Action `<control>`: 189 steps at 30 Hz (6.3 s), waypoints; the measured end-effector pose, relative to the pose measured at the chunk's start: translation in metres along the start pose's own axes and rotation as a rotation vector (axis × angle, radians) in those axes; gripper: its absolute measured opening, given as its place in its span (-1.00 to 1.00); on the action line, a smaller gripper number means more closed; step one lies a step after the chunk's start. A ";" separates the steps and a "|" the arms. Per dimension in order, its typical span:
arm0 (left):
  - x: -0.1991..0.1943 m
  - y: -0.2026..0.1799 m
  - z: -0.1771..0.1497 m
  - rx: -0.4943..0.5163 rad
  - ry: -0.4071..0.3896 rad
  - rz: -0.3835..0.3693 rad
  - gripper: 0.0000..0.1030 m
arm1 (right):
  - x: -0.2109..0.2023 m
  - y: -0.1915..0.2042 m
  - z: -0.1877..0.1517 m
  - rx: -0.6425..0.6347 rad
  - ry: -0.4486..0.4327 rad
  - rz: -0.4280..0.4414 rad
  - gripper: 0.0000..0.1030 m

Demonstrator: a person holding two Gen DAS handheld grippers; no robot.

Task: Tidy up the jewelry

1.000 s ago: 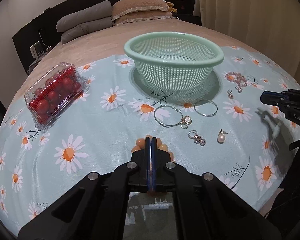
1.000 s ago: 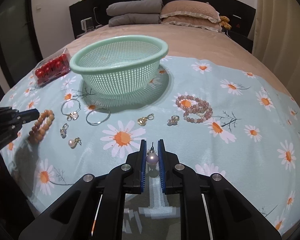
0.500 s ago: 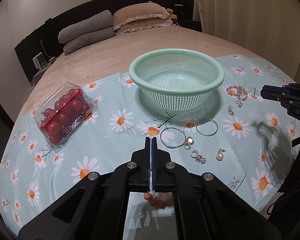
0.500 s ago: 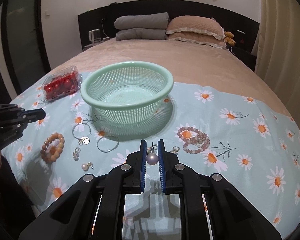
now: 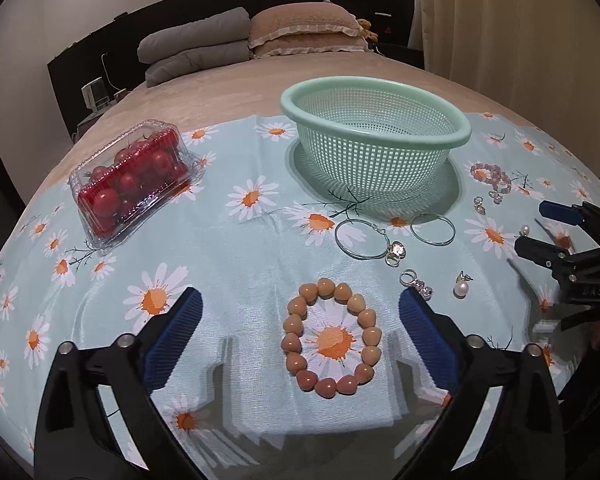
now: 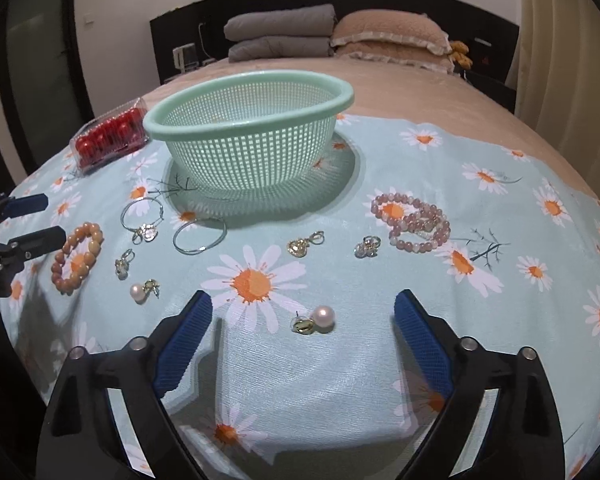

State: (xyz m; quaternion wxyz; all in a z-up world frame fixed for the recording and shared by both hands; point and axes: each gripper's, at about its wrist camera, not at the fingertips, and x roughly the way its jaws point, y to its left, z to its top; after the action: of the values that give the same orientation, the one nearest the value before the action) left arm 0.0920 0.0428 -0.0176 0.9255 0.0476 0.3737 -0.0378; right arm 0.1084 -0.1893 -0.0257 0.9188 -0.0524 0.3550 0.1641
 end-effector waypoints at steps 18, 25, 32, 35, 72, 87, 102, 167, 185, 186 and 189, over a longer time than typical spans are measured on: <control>0.031 -0.006 -0.016 0.013 0.076 -0.065 -0.54 | 0.016 -0.001 -0.011 0.007 0.042 0.025 -0.60; 0.025 -0.004 -0.005 0.015 0.106 -0.099 -0.77 | 0.003 -0.004 -0.006 0.012 0.063 0.052 -0.61; 0.002 0.001 0.018 0.022 0.060 -0.095 -0.77 | -0.024 -0.007 0.016 -0.010 0.008 0.052 -0.61; -0.011 0.005 0.041 0.042 0.019 -0.072 -0.77 | -0.038 -0.008 0.035 -0.026 -0.033 0.046 -0.61; 0.137 -0.035 0.176 0.103 0.131 -0.167 -0.77 | 0.115 0.002 0.170 -0.116 0.067 0.152 -0.60; 0.097 -0.013 0.190 0.081 -0.021 -0.083 0.65 | 0.080 0.003 0.176 -0.148 -0.058 0.068 0.66; -0.028 -0.002 0.200 0.129 -0.165 0.060 0.89 | -0.055 0.008 0.200 -0.193 -0.236 -0.046 0.71; 0.032 0.010 0.069 0.077 0.249 -0.126 -0.95 | -0.022 -0.112 0.077 0.176 0.058 -0.006 -0.82; 0.004 0.000 0.155 0.137 0.172 -0.127 -0.95 | -0.052 -0.049 0.175 -0.025 -0.056 0.051 -0.82; 0.008 -0.001 0.158 0.137 0.177 -0.136 -0.95 | -0.050 -0.044 0.181 -0.039 -0.057 0.056 -0.82; 0.019 -0.007 0.169 0.145 0.183 -0.139 -0.95 | -0.044 -0.033 0.197 -0.071 -0.065 0.072 -0.82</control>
State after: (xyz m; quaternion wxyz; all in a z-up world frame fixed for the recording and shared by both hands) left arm 0.2210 0.0160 0.0899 0.8767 0.0917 0.4554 -0.1246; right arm 0.2139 -0.1898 0.1493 0.9210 -0.0666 0.3206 0.2112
